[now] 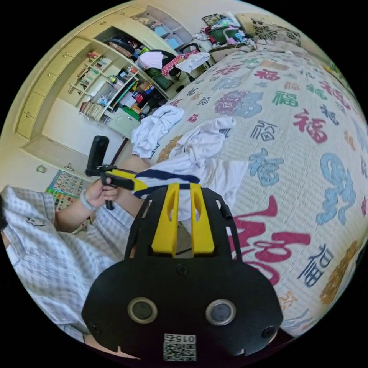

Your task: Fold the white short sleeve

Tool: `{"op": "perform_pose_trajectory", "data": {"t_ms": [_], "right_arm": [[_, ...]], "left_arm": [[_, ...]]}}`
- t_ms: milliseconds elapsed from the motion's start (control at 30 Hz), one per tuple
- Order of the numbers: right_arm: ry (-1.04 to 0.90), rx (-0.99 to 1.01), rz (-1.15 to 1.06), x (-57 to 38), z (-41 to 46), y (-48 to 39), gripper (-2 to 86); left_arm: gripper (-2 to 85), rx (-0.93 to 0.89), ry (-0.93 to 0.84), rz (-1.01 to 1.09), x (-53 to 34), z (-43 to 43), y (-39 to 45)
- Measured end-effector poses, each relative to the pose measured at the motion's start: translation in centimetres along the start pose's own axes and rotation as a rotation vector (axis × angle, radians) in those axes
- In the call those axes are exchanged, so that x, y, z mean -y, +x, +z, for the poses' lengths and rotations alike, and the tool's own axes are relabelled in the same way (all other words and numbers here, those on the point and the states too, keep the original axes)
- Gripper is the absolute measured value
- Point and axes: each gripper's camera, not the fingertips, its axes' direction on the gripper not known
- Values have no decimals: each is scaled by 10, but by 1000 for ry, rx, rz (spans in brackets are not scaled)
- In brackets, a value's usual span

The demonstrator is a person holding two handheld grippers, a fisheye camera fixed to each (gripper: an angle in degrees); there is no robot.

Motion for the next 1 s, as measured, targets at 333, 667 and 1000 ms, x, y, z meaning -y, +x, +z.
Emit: {"op": "perform_pose_trajectory", "data": {"t_ms": [333, 667, 1000], "right_arm": [[-203, 19, 16, 44, 64, -15, 5], [150, -20, 68, 26, -56, -32, -4], [159, -14, -54, 21, -79, -88, -5]], "left_arm": [[26, -65, -2, -13, 13, 20, 14], [4, 119, -227, 129, 52, 99, 66], [108, 227, -29, 387, 152, 106, 189]]}}
